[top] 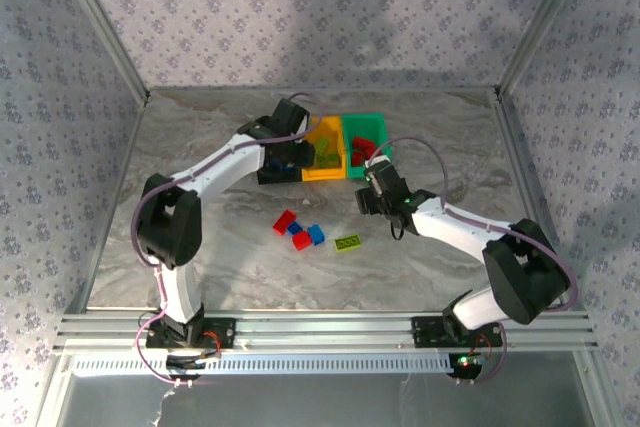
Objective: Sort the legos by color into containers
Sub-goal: Place the lego in the container.
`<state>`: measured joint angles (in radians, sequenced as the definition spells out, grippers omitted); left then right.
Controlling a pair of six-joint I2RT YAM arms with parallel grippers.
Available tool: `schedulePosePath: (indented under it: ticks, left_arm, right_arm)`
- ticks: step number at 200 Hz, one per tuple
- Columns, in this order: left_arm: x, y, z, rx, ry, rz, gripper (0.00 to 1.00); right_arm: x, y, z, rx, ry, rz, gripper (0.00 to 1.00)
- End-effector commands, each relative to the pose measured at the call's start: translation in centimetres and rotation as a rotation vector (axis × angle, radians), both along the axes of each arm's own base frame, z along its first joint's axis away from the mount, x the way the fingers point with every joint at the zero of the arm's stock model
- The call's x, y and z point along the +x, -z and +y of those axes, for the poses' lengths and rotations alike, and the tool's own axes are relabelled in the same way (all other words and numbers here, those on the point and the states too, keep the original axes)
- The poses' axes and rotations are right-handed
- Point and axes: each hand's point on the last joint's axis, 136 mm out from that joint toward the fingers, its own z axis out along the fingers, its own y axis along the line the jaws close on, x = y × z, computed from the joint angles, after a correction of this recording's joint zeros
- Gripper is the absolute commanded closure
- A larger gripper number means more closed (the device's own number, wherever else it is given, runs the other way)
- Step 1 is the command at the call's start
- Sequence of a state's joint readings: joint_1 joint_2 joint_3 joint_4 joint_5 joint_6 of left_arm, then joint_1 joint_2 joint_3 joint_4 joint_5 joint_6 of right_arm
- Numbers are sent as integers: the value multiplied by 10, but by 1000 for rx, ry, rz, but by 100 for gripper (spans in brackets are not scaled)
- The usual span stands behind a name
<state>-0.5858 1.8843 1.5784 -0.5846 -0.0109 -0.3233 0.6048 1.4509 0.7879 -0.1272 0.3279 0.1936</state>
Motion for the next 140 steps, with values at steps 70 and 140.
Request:
schedulePosePath:
  ticks: [70,140]
  left_arm:
    - [71,-1,-13,263,58,-83,61]
    - [98,4,-17,331,43,-113,56]
  right_arm:
    - [5,2,6,-49,-8,-16,23]
    - [8,5,9,-56,-17,-18,23]
